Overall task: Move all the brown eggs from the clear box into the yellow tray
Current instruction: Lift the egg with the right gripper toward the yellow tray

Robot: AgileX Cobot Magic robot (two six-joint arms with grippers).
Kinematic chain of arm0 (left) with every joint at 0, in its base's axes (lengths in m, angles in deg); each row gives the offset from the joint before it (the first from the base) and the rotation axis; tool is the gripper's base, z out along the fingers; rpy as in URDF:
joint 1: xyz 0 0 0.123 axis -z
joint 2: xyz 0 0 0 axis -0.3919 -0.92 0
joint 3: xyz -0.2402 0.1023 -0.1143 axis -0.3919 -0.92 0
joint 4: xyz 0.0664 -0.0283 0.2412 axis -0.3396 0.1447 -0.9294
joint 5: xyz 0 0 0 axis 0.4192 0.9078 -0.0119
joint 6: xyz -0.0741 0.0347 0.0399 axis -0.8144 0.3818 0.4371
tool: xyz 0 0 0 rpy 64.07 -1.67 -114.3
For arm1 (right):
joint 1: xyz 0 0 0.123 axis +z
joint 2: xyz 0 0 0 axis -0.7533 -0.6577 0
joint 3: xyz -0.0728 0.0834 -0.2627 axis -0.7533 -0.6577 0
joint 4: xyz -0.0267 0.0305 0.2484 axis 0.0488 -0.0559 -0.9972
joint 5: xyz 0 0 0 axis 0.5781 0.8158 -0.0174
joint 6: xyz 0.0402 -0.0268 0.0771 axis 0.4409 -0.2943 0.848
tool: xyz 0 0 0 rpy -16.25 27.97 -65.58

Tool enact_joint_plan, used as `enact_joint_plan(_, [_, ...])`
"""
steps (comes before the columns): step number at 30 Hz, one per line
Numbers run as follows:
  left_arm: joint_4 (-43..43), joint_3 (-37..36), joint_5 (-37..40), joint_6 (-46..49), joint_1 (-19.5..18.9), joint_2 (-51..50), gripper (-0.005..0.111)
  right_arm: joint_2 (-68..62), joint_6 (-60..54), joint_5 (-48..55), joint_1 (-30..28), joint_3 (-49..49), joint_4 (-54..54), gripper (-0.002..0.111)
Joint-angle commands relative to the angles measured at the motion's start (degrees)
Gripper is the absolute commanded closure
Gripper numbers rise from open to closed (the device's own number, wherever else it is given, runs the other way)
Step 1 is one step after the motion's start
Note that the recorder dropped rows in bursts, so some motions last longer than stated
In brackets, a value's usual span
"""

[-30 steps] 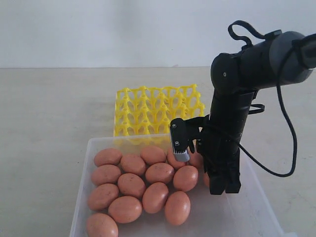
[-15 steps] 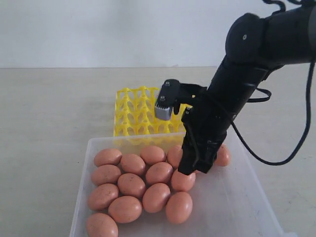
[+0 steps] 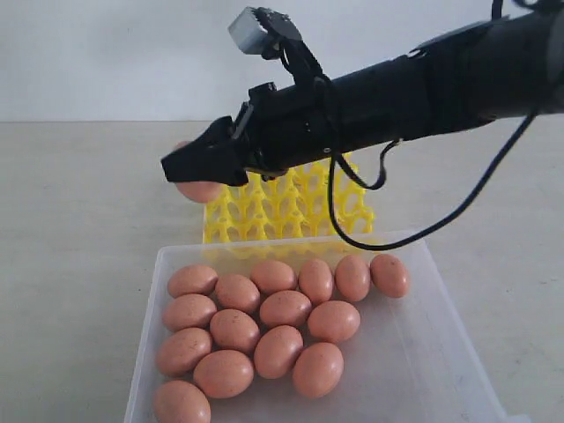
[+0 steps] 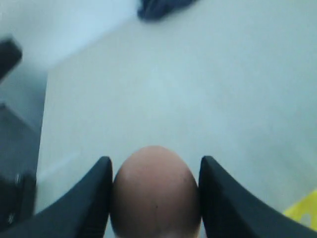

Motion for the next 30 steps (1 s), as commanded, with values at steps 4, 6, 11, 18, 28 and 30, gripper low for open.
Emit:
enact_joint_plan(4, [0.16,-0.21,-0.19,0.16,0.37,0.17,0.103,-10.63,-12.28,-3.6,0.0,2.34,-11.26,0.108])
enact_joint_plan(6, [0.16,-0.21,-0.19,0.16,0.37,0.17,0.103,-12.08,-17.07,-4.89,-0.11,2.34,-11.26,0.108])
enact_joint_plan(11, [0.16,-0.21,-0.09,0.16,0.37,0.17,0.103,-11.76,-32.59,-20.42,-1.32,2.34,-11.26,0.108])
enact_joint_plan(18, [0.16,-0.21,-0.09,0.16,0.37,0.17,0.103,-7.74,-32.59,-36.44,-14.45,2.91,-4.43,0.108])
enact_joint_plan(28, [0.16,-0.21,-0.24,0.16,0.37,0.17,0.103,-12.78,-15.48,-81.92,-26.5,22.45,32.67,0.108])
enact_joint_plan(30, [0.16,-0.21,-0.24,0.16,0.37,0.17,0.103,-12.81,12.66,-81.1,-29.4,26.41,35.95,0.108])
